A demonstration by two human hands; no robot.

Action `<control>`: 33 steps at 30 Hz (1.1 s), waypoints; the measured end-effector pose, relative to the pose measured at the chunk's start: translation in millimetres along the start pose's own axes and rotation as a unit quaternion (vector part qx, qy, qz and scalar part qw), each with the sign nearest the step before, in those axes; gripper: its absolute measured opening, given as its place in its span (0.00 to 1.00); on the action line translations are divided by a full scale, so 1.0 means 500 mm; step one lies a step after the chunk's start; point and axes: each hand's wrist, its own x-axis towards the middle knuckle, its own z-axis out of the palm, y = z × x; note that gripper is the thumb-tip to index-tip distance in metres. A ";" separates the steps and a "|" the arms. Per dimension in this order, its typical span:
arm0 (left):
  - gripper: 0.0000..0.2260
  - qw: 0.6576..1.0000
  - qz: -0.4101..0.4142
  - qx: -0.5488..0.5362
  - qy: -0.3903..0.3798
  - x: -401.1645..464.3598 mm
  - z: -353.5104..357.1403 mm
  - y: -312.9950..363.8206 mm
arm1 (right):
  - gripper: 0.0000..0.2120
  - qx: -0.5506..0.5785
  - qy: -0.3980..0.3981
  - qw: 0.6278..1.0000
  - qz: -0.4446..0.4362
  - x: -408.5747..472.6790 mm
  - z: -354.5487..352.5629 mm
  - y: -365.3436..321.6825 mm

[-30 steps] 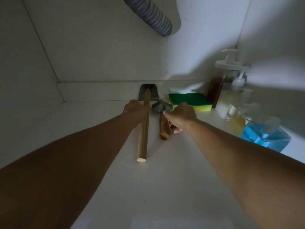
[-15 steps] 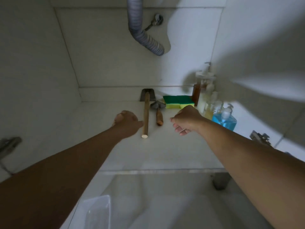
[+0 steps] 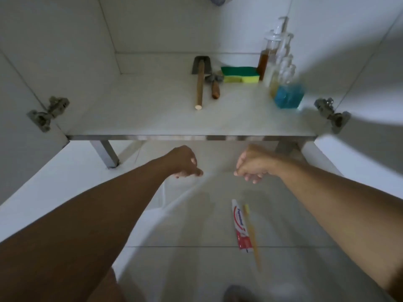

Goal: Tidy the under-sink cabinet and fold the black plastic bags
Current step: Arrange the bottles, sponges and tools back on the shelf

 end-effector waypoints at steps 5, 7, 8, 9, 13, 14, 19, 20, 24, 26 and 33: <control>0.16 0.999 -0.002 0.024 -0.040 0.027 0.153 -0.012 | 0.07 -0.043 -0.012 0.997 0.060 0.007 0.091 0.108; 0.17 0.999 -0.017 0.026 -0.040 0.053 0.220 -0.017 | 0.05 -0.056 0.011 0.995 0.081 0.014 0.121 0.147; 0.16 0.998 -0.028 0.031 -0.037 0.065 0.250 -0.017 | 0.04 -0.059 0.021 0.994 0.090 0.017 0.135 0.164; 0.15 0.998 -0.040 0.036 -0.034 0.074 0.279 -0.015 | 0.04 -0.059 0.028 0.993 0.100 0.020 0.148 0.179; 0.15 0.995 -0.095 -0.021 -0.010 0.095 0.370 -0.009 | 0.07 -0.055 0.028 0.988 0.139 0.030 0.197 0.224; 0.17 0.994 -0.102 -0.041 -0.006 0.097 0.384 -0.005 | 0.08 -0.056 0.023 0.987 0.147 0.033 0.207 0.230; 0.20 0.983 -0.145 -0.114 0.006 0.100 0.432 0.006 | 0.08 -0.091 0.044 0.981 0.167 0.045 0.251 0.250; 0.19 0.981 -0.151 -0.118 0.010 0.100 0.438 0.007 | 0.08 -0.100 0.053 0.980 0.166 0.046 0.255 0.252; 0.13 0.976 -0.168 -0.140 0.011 0.102 0.446 0.016 | 0.04 -0.087 0.064 0.980 0.168 0.054 0.252 0.256; 0.15 0.973 -0.177 -0.150 0.004 0.101 0.444 0.021 | 0.04 -0.050 0.055 0.983 0.170 0.060 0.244 0.255; 0.17 0.969 -0.189 -0.157 0.015 0.091 0.451 0.025 | 0.03 -0.037 0.043 0.981 0.185 0.070 0.247 0.238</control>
